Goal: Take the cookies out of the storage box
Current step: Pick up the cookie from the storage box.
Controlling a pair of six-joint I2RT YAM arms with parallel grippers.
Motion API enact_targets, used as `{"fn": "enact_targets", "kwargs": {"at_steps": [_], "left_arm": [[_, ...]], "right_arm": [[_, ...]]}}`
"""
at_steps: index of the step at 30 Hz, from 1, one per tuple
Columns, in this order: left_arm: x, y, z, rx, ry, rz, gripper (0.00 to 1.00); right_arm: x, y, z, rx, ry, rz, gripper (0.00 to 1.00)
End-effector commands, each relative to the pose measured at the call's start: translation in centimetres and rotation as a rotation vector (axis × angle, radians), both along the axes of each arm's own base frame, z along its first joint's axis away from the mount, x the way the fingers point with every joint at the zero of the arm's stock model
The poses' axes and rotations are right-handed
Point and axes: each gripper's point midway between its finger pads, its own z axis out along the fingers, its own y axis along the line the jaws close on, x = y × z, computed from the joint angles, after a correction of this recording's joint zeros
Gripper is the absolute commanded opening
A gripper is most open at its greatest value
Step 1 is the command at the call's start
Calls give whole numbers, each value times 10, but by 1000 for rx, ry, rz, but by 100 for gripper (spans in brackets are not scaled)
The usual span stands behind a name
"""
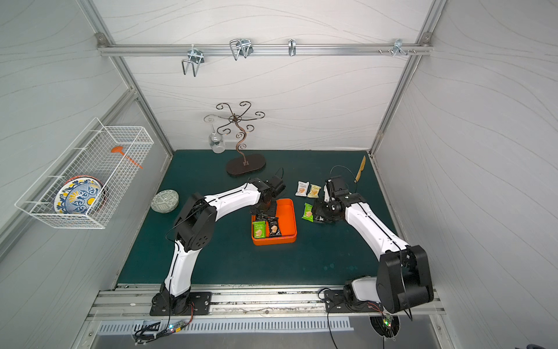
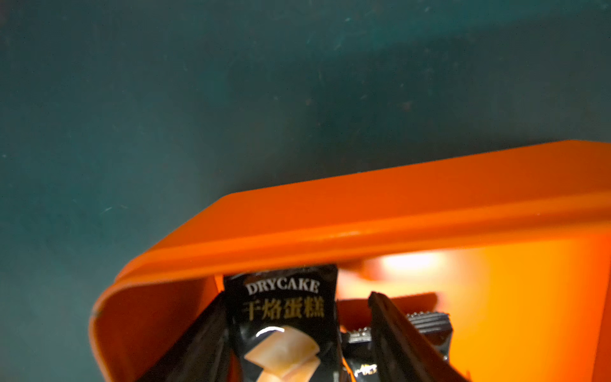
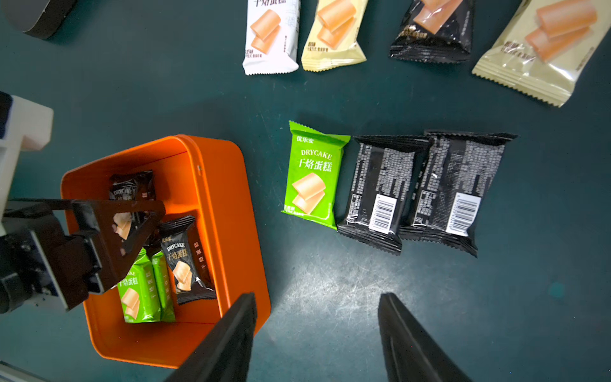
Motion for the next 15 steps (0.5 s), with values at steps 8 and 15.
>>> {"fn": "enact_targets", "kwargs": {"at_steps": [8, 15], "left_arm": [[4, -8, 4, -20, -15, -11, 38], [6, -9, 24, -44, -47, -17, 36]], "right_arm": [[0, 1, 6, 22, -13, 5, 64], [0, 2, 8, 26, -13, 2, 64]]}}
